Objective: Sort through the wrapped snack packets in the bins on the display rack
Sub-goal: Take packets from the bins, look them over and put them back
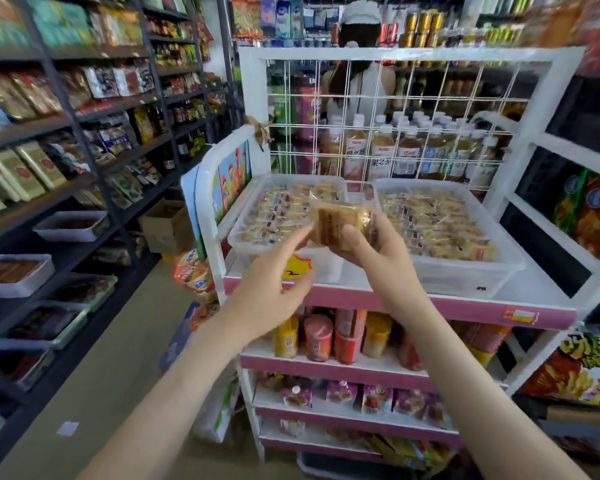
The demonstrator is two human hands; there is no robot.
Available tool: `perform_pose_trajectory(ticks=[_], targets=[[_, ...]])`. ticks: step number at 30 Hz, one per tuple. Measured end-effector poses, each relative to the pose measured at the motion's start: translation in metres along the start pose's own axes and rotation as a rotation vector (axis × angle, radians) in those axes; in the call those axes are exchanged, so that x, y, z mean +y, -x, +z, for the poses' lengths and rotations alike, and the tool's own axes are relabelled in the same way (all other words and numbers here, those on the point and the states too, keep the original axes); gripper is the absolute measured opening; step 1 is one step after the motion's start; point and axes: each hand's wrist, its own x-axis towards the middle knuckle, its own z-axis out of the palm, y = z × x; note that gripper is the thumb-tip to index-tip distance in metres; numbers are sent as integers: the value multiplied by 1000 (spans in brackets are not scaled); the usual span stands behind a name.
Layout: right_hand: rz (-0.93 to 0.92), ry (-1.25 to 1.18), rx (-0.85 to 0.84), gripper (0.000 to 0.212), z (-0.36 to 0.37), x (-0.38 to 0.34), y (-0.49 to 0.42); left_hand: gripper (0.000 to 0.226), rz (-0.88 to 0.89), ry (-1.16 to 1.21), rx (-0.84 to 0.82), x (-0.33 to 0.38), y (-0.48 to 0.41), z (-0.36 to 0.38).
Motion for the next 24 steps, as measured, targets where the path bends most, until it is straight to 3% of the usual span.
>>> perform_pose_trajectory(ticks=[3,6,10,13,15,24], targets=[[-17,237,47,13,-9,20,-60,47,-44,-217,35,-35,-45,-16],[34,386,9,24,-15,37,-104,46,-56,-376,-40,-67,-84,-19],[103,480,-136,39,-28,53,-128,63,-98,-545,-328,-90,-123,-11],[150,620,-253,43,-38,52,-132,89,-265,-660,-631,-98,-143,-8],[172,671,-305,45,-41,49,-136,101,-351,-677,-743,-103,-149,-11],[293,1081,-657,50,-22,43,-152,105,-351,-741,-786,-109,-149,-14]])
